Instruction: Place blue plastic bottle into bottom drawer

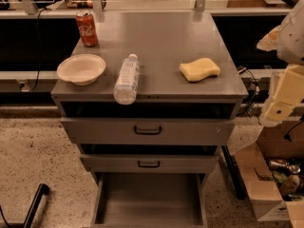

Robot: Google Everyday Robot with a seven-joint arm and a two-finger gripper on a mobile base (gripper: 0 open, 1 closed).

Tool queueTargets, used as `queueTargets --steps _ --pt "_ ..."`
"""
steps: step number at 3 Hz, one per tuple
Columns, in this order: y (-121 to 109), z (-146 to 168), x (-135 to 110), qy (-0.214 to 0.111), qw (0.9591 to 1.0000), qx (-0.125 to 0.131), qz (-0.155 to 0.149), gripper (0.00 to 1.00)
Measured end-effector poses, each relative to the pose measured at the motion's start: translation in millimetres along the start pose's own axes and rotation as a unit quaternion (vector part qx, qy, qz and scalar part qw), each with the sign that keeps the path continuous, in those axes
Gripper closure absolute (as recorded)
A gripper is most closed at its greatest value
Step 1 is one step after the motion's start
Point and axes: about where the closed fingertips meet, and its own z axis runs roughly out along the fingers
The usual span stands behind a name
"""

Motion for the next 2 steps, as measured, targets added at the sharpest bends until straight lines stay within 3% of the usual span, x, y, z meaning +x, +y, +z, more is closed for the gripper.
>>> queueTargets --steps 1,2 --pt "-0.5 -0.6 -0.7 -0.001 1.0000 0.002 -0.001 0.00" --pt "-5.2 6.8 -24.5 -0.017 0.9977 0.003 -0.066 0.00"
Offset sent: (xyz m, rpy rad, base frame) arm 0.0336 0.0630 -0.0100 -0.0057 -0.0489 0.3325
